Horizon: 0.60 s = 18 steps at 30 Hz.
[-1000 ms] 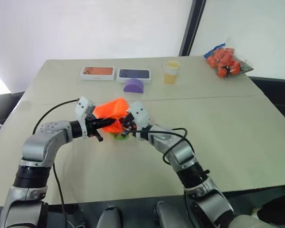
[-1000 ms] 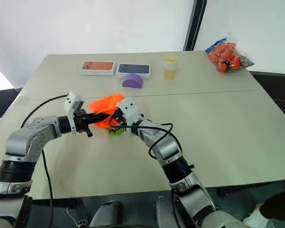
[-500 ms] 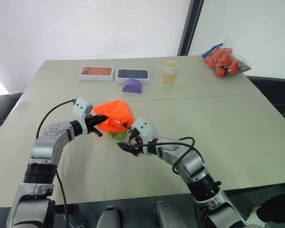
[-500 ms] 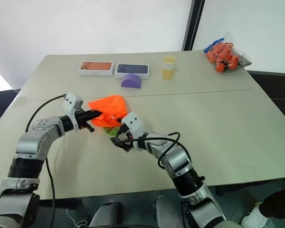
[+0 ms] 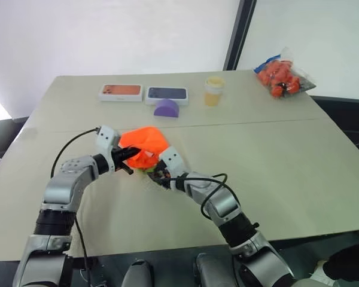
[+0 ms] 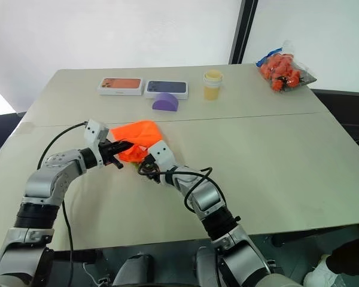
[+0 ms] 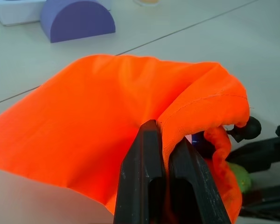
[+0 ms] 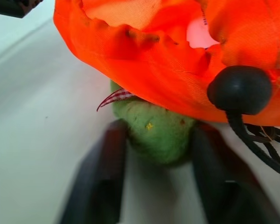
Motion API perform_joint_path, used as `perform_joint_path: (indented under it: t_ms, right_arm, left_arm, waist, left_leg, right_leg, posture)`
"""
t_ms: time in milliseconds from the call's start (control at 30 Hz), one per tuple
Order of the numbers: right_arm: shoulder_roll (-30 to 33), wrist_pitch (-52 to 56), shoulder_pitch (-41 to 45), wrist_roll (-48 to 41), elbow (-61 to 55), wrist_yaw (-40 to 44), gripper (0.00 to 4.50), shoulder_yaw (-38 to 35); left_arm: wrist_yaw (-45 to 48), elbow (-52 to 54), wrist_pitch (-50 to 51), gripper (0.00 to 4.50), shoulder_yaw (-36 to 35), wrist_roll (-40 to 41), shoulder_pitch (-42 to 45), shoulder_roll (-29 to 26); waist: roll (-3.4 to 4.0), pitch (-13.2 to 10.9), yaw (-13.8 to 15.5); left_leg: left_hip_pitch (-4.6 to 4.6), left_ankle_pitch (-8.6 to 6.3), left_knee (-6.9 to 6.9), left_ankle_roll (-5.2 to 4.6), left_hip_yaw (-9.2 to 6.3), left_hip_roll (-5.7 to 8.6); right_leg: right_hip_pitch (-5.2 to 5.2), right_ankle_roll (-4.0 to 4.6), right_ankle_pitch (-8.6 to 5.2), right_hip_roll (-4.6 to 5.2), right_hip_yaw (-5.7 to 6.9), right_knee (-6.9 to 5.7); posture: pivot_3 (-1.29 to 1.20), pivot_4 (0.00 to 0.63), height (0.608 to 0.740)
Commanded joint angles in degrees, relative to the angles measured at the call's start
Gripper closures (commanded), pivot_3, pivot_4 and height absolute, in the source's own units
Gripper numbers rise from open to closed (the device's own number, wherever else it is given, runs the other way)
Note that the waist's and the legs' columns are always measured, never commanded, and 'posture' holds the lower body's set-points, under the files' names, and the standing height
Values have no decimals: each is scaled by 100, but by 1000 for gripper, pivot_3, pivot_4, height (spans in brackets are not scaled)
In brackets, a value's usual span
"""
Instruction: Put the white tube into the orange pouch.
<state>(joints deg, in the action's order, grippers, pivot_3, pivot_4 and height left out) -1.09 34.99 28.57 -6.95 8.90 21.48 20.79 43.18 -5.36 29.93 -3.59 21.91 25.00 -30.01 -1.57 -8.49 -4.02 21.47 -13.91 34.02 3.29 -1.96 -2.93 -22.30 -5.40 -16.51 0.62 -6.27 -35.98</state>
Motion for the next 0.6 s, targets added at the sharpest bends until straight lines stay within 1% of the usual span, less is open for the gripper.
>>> perform_joint_path:
  t_ms: [33, 100, 200, 267, 333, 433, 500, 567, 600]
  right_arm:
    - [143, -36, -136, 18, -578, 26, 4479, -147]
    - [443, 138, -383, -60, -1141, 174, 4479, -190]
    - [1086, 407, -830, -202, -2093, 502, 4479, -286]
    - [1669, 571, -1223, -467, -2844, 830, 4479, -634]
    - [2093, 708, -1527, -759, -3382, 1059, 4479, -1063]
    - [2534, 836, -1898, -1266, -3964, 1330, 4500, -1726]
    - [2659, 918, -2086, -1663, -4199, 1421, 4500, -2274]
    - [2638, 994, -2111, -1893, -4230, 1336, 4500, -2588]
    - [2645, 1014, -2110, -1956, -4229, 1308, 4500, -2666]
  left_arm:
    - [-52, 243, 5, 4500, -102, 55, 2, 2]
    - [-72, 269, 13, 4500, -110, 63, -7, 19]
    - [-97, 319, 38, 4500, -110, 78, -18, 40]
    - [-34, 359, 96, 4500, -68, 108, -21, 41]
    - [70, 401, 184, 4500, -20, 159, -38, 33]
    - [349, 550, 257, 3736, 91, 226, -147, -56]
    - [340, 474, 87, 2801, 223, 8, -143, -78]
    - [358, 377, 15, 1869, 244, -23, -93, -75]
    - [383, 329, -16, 1869, 263, -39, -57, -86]
  waist:
    - [0, 0, 6]
    - [0, 0, 19]
    - [-1, 0, 18]
    - [-1, -1, 22]
    - [-1, -2, 19]
    - [-5, -3, -6]
    - [-6, -4, 2]
    - [-7, -5, 2]
    - [-7, -5, 3]
  left_leg:
    - [0, 0, 0, 0, 0, 0]
    - [2, 0, -1, 0, -1, 0]
    - [6, 0, 0, 0, 1, 2]
    - [6, 0, 0, 1, 1, 3]
    - [4, 0, -2, 1, 1, 3]
    - [3, 0, -2, 0, 1, 2]
    - [-1, 0, -6, 0, 0, 2]
    - [-3, 0, -7, 1, 0, 2]
    - [-3, 0, -6, 1, 0, 2]
  right_leg:
    - [0, -1, 0, 0, 0, 0]
    - [1, -2, -1, 1, 1, 1]
    - [3, -4, -3, 5, 1, 10]
    - [5, -3, -3, 5, 0, 16]
    - [8, -3, -4, 5, 0, 19]
    - [7, -4, -5, 2, 0, 22]
    - [7, -7, -8, -1, -4, 22]
    - [8, -8, -9, -1, -4, 23]
    - [8, -9, -9, -1, -5, 26]
  posture:
    - [0, 150, 723]
    - [0, 150, 723]
    - [0, 150, 723]
    - [0, 150, 723]
    - [0, 150, 723]
    - [0, 150, 723]
    - [0, 150, 723]
    - [0, 150, 723]
    - [0, 150, 723]
